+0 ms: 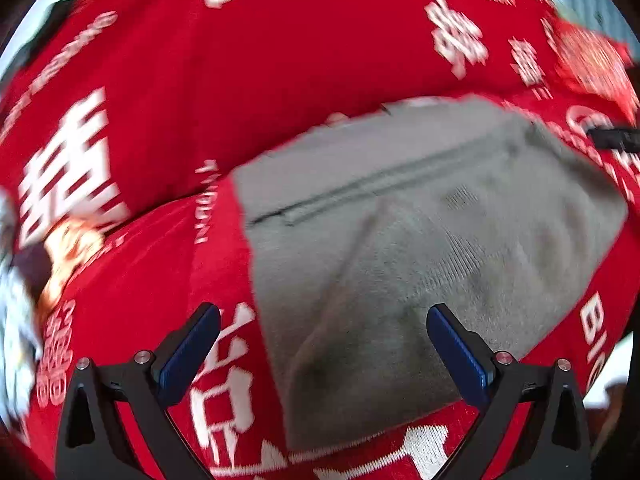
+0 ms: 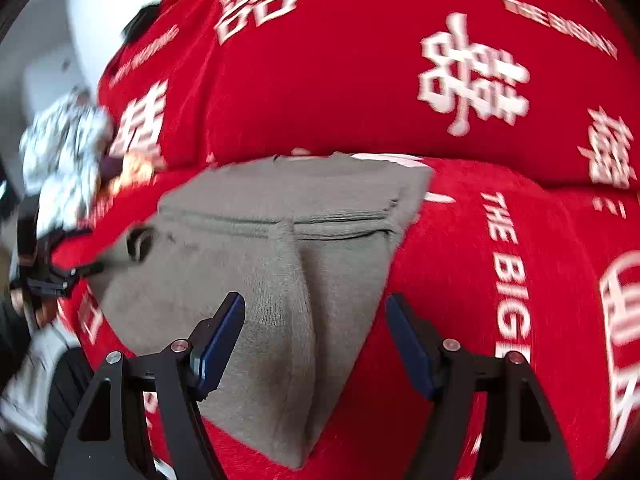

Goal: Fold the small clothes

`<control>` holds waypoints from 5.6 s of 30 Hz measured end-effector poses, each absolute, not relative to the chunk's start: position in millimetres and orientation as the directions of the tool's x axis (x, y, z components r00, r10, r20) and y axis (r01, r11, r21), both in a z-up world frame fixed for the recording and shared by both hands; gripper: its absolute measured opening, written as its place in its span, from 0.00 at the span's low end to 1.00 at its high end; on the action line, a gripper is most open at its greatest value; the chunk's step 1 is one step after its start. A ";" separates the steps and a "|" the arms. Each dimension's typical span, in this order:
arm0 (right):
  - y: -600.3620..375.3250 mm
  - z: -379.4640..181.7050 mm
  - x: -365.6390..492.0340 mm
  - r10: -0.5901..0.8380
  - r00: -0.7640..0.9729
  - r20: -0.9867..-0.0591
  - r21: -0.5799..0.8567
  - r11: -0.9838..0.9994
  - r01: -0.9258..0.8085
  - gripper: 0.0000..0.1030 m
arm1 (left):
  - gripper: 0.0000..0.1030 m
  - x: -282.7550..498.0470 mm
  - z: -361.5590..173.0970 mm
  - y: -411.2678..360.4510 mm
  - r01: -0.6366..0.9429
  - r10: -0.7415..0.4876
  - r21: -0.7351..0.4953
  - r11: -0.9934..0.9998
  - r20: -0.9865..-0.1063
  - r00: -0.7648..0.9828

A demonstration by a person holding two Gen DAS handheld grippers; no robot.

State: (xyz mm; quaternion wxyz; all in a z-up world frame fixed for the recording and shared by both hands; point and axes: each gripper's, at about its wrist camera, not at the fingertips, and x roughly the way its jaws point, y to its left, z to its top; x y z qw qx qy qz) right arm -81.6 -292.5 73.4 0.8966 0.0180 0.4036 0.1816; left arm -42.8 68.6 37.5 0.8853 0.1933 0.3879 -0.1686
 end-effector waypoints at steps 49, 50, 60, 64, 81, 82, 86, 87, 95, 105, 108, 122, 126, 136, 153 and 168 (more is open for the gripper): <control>-272.2 177.6 34.9 0.329 0.743 -0.583 0.277 0.940 -0.199 0.06 | 0.08 86.3 151.6 81.6 0.293 -0.392 -0.262 0.920 -0.653 0.648; -271.9 181.9 39.1 0.327 0.746 -0.580 0.274 0.941 -0.199 0.06 | 0.08 91.3 156.1 81.2 0.293 -0.392 -0.261 0.920 -0.650 0.651; -273.4 176.8 92.2 0.271 0.736 -0.620 0.246 0.958 -0.146 0.06 | 0.08 133.2 161.1 69.2 0.293 -0.378 -0.242 0.925 -0.655 0.654; -273.4 150.9 119.1 0.247 0.707 -0.663 0.236 0.965 -0.116 0.06 | 0.08 160.1 136.8 67.7 0.253 -0.365 -0.263 0.931 -0.696 0.619; -261.9 30.2 209.2 0.154 0.529 -0.835 0.158 0.987 -0.037 0.06 | 0.08 258.3 25.4 61.5 0.099 -0.292 -0.279 0.955 -0.840 0.457; -262.6 24.8 212.0 0.152 0.513 -0.845 0.160 0.987 -0.028 0.06 | 0.08 260.4 20.9 61.4 0.089 -0.283 -0.273 0.958 -0.848 0.448; -274.3 0.9 222.3 0.178 0.414 -0.893 0.212 0.977 0.037 0.15 | 0.50 271.5 1.4 67.7 -0.003 -0.223 -0.243 0.970 -0.895 0.386; -277.9 -1.2 223.2 0.183 0.405 -0.896 0.222 0.974 0.051 0.18 | 0.64 272.5 0.0 71.6 -0.033 -0.202 -0.232 0.972 -0.900 0.386; -310.3 53.0 186.5 0.136 0.565 -0.814 0.244 0.963 0.119 0.59 | 0.79 234.5 48.2 94.3 -0.056 -0.249 -0.323 0.945 -0.818 0.518; -262.8 8.3 192.6 0.160 0.393 -0.906 0.185 0.982 0.026 0.58 | 0.79 240.2 -2.7 27.5 0.025 -0.133 -0.134 0.991 -0.908 0.396; -287.7 8.4 188.1 0.223 0.408 -0.885 0.261 0.965 0.040 0.57 | 0.79 239.6 -1.0 38.4 0.030 -0.158 -0.159 0.987 -0.904 0.396; -227.9 53.1 32.1 0.229 0.491 -0.840 0.160 0.971 -0.178 0.65 | 0.79 108.1 17.6 2.0 0.112 -0.147 -0.105 0.988 -0.861 0.487; -261.4 39.4 16.1 0.182 0.522 -0.833 0.153 0.983 -0.098 0.64 | 0.79 92.4 17.0 31.2 0.055 -0.114 -0.099 0.994 -0.861 0.496; -250.2 63.9 -27.1 0.236 0.543 -0.806 0.216 0.971 -0.103 0.65 | 0.79 51.0 24.4 66.3 -0.043 -0.148 -0.198 0.979 -0.846 0.512; -301.6 73.4 -63.8 0.176 0.585 -0.792 0.223 0.975 0.008 0.69 | 0.79 34.0 -4.4 157.2 -0.184 -0.315 -0.454 0.872 -0.806 0.501; -189.6 87.8 0.1 0.265 0.494 -0.828 0.179 0.960 -0.215 0.69 | 0.45 63.1 -21.6 140.2 -0.049 -0.615 -0.771 0.635 -0.543 0.572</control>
